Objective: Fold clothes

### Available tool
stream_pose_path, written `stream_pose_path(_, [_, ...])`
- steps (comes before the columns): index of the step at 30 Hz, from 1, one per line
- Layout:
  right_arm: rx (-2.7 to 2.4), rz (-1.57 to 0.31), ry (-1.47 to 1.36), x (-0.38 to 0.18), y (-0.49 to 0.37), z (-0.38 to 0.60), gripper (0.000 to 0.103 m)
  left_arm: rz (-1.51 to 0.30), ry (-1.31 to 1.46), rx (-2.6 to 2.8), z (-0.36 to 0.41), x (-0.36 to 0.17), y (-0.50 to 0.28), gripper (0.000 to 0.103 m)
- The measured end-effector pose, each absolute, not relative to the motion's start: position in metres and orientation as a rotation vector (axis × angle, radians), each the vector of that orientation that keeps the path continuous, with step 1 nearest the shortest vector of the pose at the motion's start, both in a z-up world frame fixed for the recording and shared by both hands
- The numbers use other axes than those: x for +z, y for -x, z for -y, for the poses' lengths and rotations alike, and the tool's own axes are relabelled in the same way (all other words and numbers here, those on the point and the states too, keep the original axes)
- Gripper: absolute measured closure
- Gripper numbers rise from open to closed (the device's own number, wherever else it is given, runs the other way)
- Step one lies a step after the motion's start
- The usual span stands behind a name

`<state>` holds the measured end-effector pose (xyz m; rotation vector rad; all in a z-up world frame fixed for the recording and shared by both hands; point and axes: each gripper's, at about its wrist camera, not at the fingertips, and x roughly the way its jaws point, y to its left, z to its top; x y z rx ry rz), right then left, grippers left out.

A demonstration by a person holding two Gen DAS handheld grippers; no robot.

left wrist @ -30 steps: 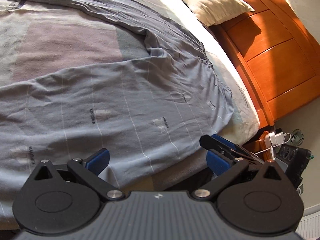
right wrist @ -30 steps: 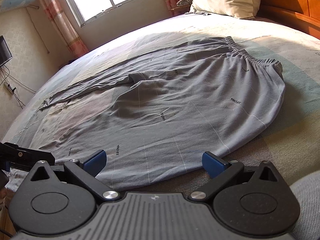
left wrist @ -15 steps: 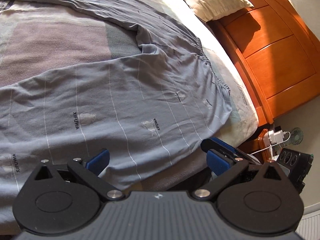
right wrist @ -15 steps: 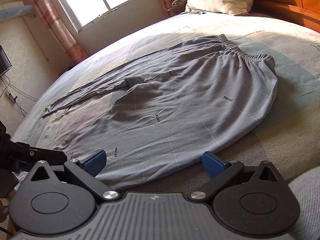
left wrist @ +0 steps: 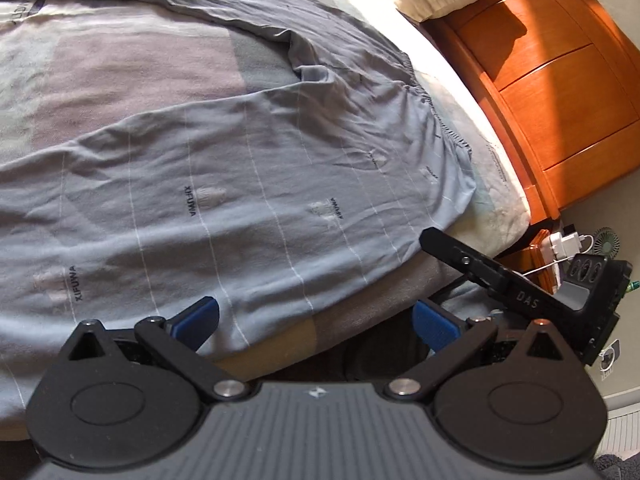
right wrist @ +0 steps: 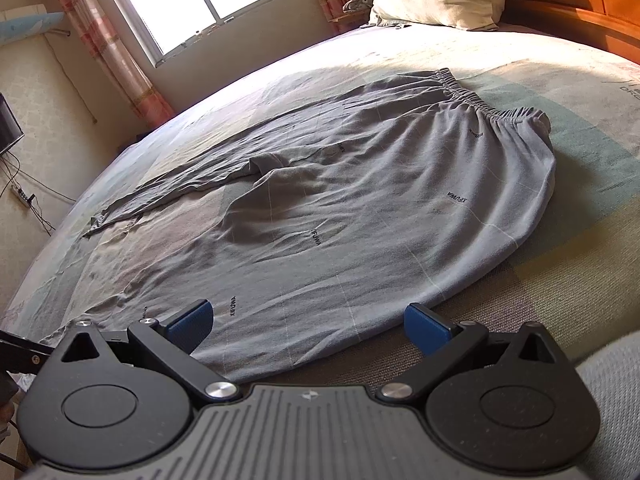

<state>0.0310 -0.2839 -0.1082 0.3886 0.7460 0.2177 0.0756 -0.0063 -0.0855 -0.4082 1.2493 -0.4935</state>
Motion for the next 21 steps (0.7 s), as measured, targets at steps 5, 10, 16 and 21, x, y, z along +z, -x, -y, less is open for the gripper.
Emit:
stream_pose_path(5, [0.218,-0.750,-0.383,-0.109,-0.031,0.284,0.000,-1.341,0.426,-0.590,0.010,-0.082,-0.065,0.001])
stream_pose_path(10, [0.222,-0.757,-0.390,-0.109,-0.032,0.283,0.000,-1.253,0.201,-0.466,-0.007,-0.055,-0.075,0.001])
stream_pose_path(16, [0.233,-0.760,-0.369,-0.109,-0.034,0.275,0.000,-1.075,-0.409,-0.312,-0.024,-0.048,-0.078,0.001])
stream_pose_path(21, [0.249,-0.764,-0.349,-0.109,-0.036,0.265,0.000,-0.991,-0.572,-0.454,-0.039,-0.067,-0.066,0.001])
